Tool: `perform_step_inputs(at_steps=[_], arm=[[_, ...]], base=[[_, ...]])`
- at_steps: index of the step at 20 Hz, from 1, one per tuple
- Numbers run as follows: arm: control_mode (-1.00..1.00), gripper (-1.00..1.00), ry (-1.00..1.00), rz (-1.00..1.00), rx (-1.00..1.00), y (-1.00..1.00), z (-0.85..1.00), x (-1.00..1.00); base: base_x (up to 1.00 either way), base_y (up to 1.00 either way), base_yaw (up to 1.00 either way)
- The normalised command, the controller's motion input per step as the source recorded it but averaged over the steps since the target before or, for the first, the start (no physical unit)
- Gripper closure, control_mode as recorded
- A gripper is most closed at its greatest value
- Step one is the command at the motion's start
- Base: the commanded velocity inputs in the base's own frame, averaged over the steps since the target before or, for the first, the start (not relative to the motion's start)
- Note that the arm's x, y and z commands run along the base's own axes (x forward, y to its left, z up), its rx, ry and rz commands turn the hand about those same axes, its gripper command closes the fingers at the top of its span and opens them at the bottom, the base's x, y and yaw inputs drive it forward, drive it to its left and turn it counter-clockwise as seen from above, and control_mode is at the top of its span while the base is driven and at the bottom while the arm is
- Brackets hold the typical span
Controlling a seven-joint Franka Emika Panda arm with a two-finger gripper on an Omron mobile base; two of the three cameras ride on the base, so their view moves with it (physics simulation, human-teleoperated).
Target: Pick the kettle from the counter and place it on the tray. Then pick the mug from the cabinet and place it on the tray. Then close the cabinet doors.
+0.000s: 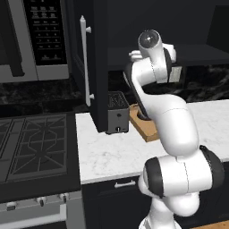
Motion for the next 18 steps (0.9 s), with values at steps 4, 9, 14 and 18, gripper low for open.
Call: perform_step_inputs(at_steps=[4,9,14,18], arm=[[-1.0,-1.0,-0.33,0.05,0.08,0.0,-0.05,0.03],[-1.0,-1.0,-0.18,0.0,0.09,0.0,-0.01,0.03],[-1.0,-1.0,-0.09,0.0,0.07,0.0,0.0,0.03],[-1.0,-1.0,-0.05,0.0,0.06,0.04,0.0,0.22]], base=[[0.0,0.0,0.0],[0.0,0.0,0.0],[0.0,0.0,0.0],[0.0,0.0,0.0]])
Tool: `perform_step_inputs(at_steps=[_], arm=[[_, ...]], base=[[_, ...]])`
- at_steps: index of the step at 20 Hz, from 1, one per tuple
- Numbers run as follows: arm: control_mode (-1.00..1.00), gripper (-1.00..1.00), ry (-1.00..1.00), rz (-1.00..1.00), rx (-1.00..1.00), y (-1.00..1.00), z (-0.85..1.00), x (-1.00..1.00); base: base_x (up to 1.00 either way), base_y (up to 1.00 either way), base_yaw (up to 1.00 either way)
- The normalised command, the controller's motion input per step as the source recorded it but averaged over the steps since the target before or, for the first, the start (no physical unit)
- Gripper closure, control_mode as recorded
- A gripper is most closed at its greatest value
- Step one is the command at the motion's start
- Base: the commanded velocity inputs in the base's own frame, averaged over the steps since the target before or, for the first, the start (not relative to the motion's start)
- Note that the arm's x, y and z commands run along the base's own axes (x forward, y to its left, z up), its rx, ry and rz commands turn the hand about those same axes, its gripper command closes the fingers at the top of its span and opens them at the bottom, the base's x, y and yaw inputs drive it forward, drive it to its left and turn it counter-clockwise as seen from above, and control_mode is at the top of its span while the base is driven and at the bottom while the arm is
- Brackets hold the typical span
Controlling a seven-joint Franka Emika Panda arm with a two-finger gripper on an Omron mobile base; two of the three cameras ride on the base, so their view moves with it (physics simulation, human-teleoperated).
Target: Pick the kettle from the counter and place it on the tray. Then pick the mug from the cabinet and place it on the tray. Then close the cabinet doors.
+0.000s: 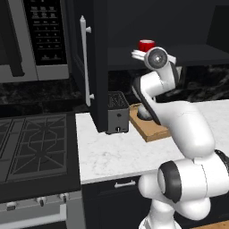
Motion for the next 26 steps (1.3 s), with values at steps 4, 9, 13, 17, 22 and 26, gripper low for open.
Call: perform_step_inputs(at_steps=[4,9,13,17,22,26], arm=[[-1.0,-1.0,-0.06,0.0,0.04,0.09,0.0,0.28],[-1.0,-1.0,-0.02,0.0,0.0,0.1,0.11,0.22],[-1.0,-1.0,-0.03,0.0,0.0,0.05,0.1,0.15],[-1.0,-1.0,0.01,0.0,0.0,0.03,0.03,0.16],[-1.0,-1.0,0.0,0.0,-0.01,0.0,-0.07,0.03],[-1.0,-1.0,0.01,-0.05,0.0,0.02,0.05,0.28]], base=[[0.0,0.0,0.0],[0.0,0.0,0.0],[0.0,0.0,0.0],[0.0,0.0,0.0],[0.0,0.0,0.0],[0.0,0.0,0.0]])
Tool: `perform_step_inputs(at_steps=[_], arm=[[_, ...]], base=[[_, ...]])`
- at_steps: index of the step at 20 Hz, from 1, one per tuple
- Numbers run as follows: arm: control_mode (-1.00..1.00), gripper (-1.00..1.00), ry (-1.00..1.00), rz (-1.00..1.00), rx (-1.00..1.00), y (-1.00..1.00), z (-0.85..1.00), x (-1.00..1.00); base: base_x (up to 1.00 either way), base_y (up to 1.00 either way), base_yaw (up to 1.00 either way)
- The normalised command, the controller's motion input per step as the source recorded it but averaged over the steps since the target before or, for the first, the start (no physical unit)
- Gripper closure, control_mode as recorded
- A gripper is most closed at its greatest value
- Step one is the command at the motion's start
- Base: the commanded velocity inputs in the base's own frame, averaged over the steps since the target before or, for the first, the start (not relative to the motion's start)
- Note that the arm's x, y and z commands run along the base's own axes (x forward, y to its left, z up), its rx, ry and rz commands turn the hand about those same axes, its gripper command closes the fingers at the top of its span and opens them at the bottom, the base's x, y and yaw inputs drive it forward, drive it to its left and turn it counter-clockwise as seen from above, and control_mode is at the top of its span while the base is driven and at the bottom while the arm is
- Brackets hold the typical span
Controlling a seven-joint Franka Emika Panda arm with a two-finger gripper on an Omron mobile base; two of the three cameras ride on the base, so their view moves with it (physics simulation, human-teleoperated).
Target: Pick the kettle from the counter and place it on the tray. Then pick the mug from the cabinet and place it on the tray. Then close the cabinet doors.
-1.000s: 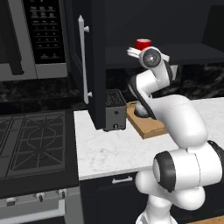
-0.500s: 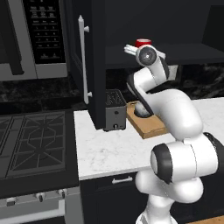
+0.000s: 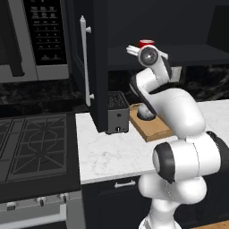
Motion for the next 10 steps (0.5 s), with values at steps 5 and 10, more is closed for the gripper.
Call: perform_step_inputs(at_steps=[5,10], arm=[[-1.0,-1.0,0.01,-0.06,0.0,0.02,0.04,0.32],[-1.0,-1.0,0.0,-0.05,0.0,0.0,0.0,0.16]], base=[[0.0,0.0,0.0],[0.0,0.0,0.0]])
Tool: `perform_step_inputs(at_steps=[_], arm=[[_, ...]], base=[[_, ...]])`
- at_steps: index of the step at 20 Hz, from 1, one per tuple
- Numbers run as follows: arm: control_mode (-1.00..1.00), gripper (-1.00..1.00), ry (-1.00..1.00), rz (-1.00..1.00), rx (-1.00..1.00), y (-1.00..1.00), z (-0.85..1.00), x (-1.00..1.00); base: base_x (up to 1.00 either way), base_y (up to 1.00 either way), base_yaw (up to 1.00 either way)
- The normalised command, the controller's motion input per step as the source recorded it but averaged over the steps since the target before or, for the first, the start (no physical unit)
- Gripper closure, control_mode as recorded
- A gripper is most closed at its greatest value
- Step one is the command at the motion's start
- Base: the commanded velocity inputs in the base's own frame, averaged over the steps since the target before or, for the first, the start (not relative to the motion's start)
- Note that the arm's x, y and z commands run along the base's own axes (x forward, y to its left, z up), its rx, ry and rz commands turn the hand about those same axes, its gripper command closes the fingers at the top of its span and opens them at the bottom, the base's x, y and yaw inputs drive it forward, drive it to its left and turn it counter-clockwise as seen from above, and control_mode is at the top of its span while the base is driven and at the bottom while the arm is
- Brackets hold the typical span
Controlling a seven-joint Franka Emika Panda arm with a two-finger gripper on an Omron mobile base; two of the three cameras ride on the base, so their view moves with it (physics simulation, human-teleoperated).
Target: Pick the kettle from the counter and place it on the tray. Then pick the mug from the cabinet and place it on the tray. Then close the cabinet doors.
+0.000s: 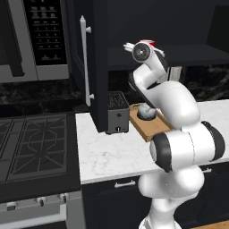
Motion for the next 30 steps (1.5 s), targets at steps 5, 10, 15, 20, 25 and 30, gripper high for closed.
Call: perform_step_inputs(at_steps=[5,10,15,20,25,30], arm=[[-1.0,-1.0,0.0,0.0,0.0,-0.01,0.0,0.08],[-1.0,-1.0,0.0,0.0,0.0,-0.02,0.0,0.1],[-1.0,-1.0,0.0,0.0,0.0,-0.02,0.04,0.09],[-1.0,-1.0,0.0,0.0,0.0,0.0,0.1,0.2],[-1.0,1.0,-0.02,0.0,0.0,-0.04,0.08,0.07],[-1.0,1.0,-0.05,0.0,0.0,-0.16,0.0,0.0]], base=[[0.0,0.0,0.0],[0.0,0.0,0.0],[0.0,0.0,0.0],[0.0,0.0,0.0],[0.0,0.0,0.0],[0.0,0.0,0.0]])
